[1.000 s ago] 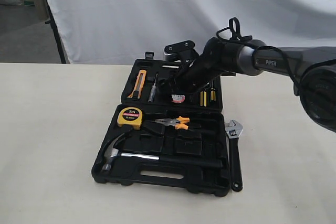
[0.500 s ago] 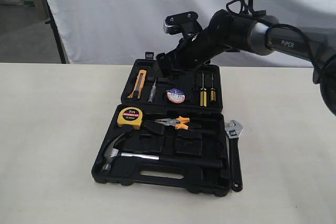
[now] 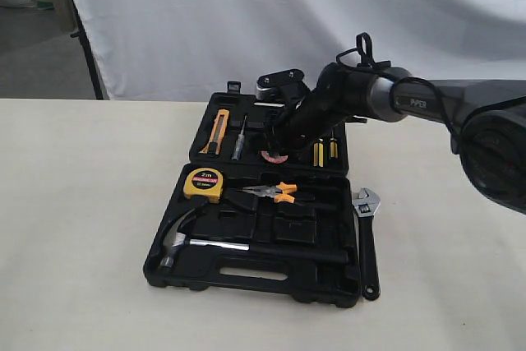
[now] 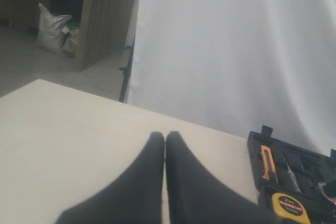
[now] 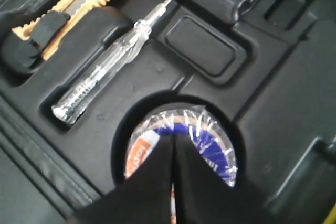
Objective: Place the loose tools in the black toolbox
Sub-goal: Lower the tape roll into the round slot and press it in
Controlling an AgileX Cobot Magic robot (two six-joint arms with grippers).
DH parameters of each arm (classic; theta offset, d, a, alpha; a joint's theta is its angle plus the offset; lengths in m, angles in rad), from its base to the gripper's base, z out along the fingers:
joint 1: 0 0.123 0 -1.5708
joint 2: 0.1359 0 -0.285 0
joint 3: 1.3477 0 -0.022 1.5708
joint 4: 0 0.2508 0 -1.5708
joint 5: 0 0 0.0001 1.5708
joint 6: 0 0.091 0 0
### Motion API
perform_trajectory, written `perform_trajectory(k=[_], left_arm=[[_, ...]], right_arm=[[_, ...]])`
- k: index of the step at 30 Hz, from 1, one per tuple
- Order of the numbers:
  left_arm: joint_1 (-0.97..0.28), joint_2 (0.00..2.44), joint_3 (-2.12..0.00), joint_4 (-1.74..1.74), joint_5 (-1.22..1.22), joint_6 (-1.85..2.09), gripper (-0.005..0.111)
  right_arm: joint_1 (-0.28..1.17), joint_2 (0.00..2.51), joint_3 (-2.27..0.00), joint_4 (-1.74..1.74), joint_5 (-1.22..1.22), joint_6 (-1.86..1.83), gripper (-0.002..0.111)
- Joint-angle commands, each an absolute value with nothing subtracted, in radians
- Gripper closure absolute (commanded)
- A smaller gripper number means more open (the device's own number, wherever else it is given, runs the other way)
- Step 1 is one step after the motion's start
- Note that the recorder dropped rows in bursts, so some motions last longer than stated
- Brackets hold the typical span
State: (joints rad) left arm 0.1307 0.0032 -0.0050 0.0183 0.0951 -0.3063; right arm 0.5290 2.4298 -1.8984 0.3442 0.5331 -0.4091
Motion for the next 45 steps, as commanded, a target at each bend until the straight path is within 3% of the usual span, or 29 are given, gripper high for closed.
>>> perform_trajectory(k=[1,45], left_arm=[[0.156,0.000,-0.008,0.023,0.088,-0.311,0.106],[0.156,0.000,-0.008,0.023,0.088,-0.311,0.106]], right_arm=[[0.520,2.446,-1.899,0.338,0.548,-0.404,0.109],[0.527,2.366,-1.917,0.360,0.500,-0.362,0.109]])
